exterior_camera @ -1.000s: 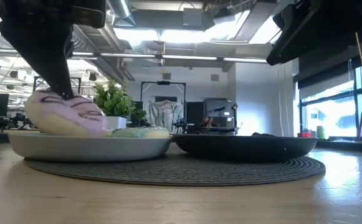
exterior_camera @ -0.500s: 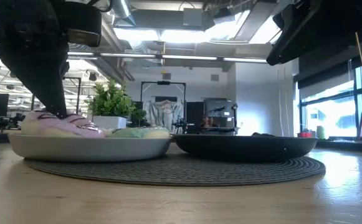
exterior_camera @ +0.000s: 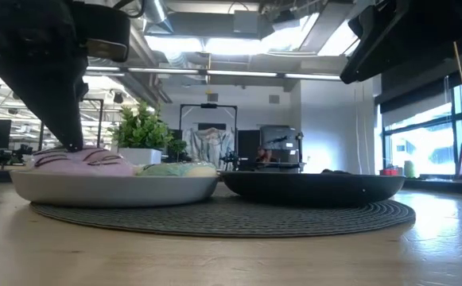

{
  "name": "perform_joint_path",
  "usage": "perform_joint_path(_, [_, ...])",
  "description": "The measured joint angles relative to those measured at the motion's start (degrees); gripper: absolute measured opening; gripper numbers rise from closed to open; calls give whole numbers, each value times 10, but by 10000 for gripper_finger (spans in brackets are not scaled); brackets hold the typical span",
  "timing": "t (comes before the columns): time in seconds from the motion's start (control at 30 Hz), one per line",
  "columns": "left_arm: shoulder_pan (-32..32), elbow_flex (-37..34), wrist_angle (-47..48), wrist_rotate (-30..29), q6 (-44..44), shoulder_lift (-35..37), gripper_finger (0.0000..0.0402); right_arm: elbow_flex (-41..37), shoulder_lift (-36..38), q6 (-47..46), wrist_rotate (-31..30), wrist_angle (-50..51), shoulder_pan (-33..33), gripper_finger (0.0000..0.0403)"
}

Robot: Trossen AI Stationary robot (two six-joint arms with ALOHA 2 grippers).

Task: Pick & Place donuts
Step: Put the large pink donut on the gray plate, then put the small brown donut on the black plate

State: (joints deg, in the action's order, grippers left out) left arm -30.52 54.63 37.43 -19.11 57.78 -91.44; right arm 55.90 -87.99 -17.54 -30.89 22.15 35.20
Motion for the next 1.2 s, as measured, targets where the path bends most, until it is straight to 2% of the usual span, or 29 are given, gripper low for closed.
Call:
perform_joint_path(0.17, [8, 5, 5, 47, -4, 19, 160, 0, 0, 0, 0, 0, 0, 123])
perform_joint_path(0.37, [8, 33, -4, 39, -43, 54, 171, 0, 0, 0, 0, 0, 0, 123])
perform_joint_path(0.43, [4, 37, -46, 39, -63, 62, 170, 0, 0, 0, 0, 0, 0, 123])
perform_joint_path(0.63, [-36, 39, -254, 58, -178, 49, 165, 0, 0, -2, 0, 0, 0, 123])
perform_joint_path(0.77, [-70, 39, -324, 58, -230, 28, 167, 0, 0, -3, 0, -1, 0, 123])
perform_joint_path(1.03, [-119, 39, -326, 46, -246, 0, 172, 0, 0, -3, 5, -14, 0, 123])
perform_joint_path(1.2, [-130, 39, -304, 38, -223, -31, 162, 0, 0, -3, 5, -16, 0, 123])
